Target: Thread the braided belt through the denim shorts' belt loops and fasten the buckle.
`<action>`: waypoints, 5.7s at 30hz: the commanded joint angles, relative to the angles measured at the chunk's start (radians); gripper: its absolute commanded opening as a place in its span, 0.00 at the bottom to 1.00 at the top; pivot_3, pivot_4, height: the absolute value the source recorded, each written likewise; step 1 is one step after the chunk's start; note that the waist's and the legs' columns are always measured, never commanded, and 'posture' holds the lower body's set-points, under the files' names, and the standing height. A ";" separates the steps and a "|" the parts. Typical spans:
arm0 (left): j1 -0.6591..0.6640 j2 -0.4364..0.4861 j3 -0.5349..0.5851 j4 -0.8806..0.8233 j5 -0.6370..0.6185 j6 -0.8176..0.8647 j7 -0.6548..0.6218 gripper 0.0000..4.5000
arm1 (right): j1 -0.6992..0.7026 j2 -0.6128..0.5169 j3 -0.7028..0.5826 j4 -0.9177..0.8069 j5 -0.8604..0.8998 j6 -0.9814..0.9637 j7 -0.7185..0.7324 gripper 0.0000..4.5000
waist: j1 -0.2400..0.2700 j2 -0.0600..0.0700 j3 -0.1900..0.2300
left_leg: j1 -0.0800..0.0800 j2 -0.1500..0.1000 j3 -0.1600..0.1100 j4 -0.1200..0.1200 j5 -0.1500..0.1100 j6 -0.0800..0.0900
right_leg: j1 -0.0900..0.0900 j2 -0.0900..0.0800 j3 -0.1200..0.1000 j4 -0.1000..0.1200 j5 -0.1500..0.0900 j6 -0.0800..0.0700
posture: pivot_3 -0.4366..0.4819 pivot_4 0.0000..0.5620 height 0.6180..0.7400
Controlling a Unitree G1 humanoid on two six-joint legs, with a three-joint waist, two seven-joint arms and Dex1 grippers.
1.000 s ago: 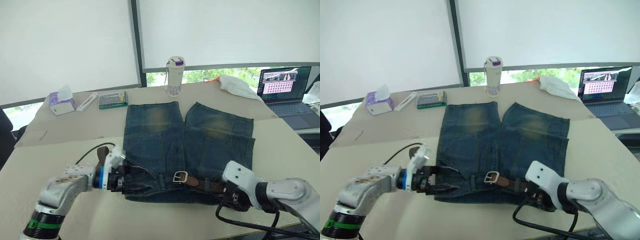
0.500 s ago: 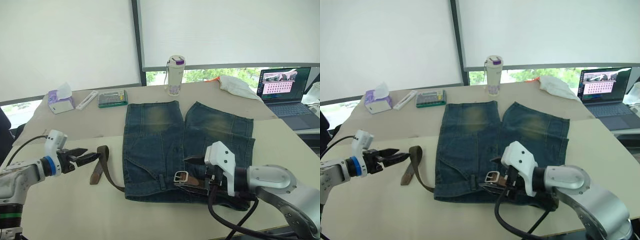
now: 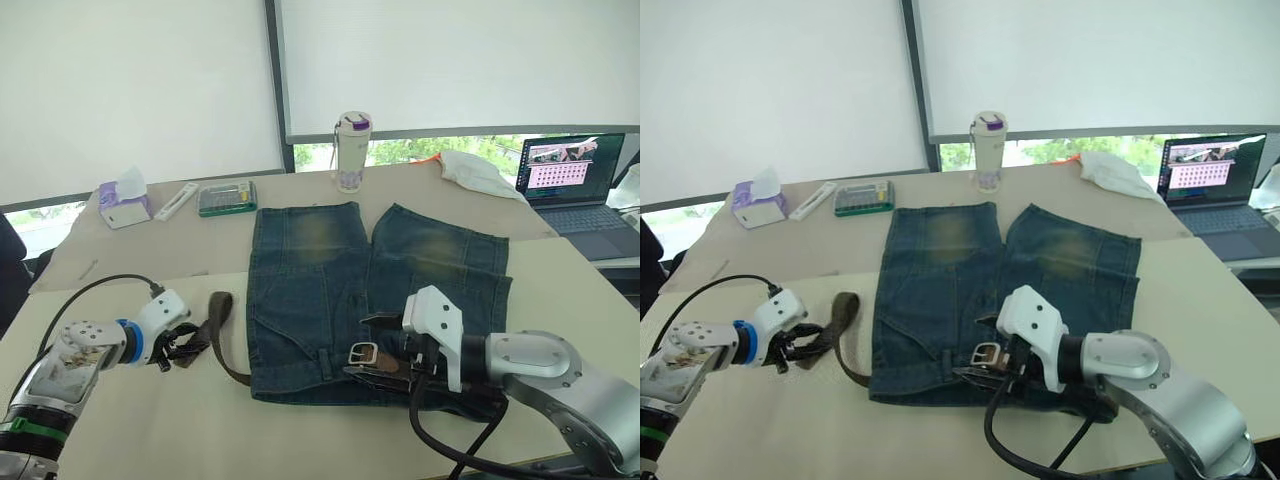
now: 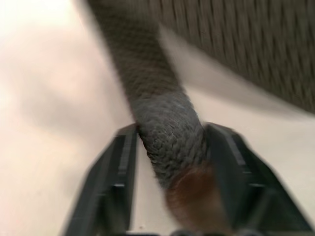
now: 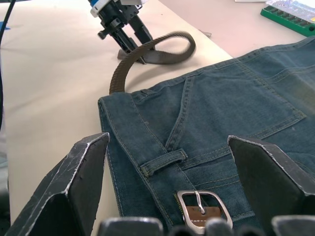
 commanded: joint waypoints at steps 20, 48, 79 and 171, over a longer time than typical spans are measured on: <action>-0.399 -0.048 0.148 0.411 -0.209 0.161 -0.220 0.49 | -0.079 0.000 0.047 0.061 -0.061 -0.057 -0.019 0.95 | -0.052 -0.009 0.004 | -0.003 0.001 -0.002 0.002 0.000 0.000 | -0.005 0.002 -0.021 0.010 0.002 -0.002 | 0.48 0.27 1.00; -0.461 -0.138 0.283 0.467 -0.435 0.951 -0.039 0.65 | -0.081 -0.002 0.062 0.057 -0.063 -0.050 -0.017 0.95 | -0.016 -0.008 0.005 | -0.002 -0.001 -0.004 0.003 0.001 -0.002 | -0.003 -0.001 -0.019 0.010 0.001 -0.001 | 0.48 0.27 1.00; 0.096 0.045 0.245 0.002 -0.384 0.519 -0.089 0.01 | -0.104 0.016 0.130 0.145 -0.120 -0.148 0.035 0.95 | -0.015 -0.011 0.006 | 0.007 0.000 -0.003 -0.009 0.001 -0.005 | -0.006 0.002 -0.003 0.005 0.001 -0.003 | 0.48 0.27 1.00; -0.012 -0.505 0.190 -0.254 -0.038 -0.051 0.524 0.00 | -0.079 0.004 0.098 0.107 -0.174 -0.142 0.022 0.95 | -0.001 -0.010 0.004 | 0.006 0.000 -0.001 -0.005 0.001 -0.006 | -0.005 0.001 -0.003 0.005 0.002 -0.004 | 0.48 0.27 1.00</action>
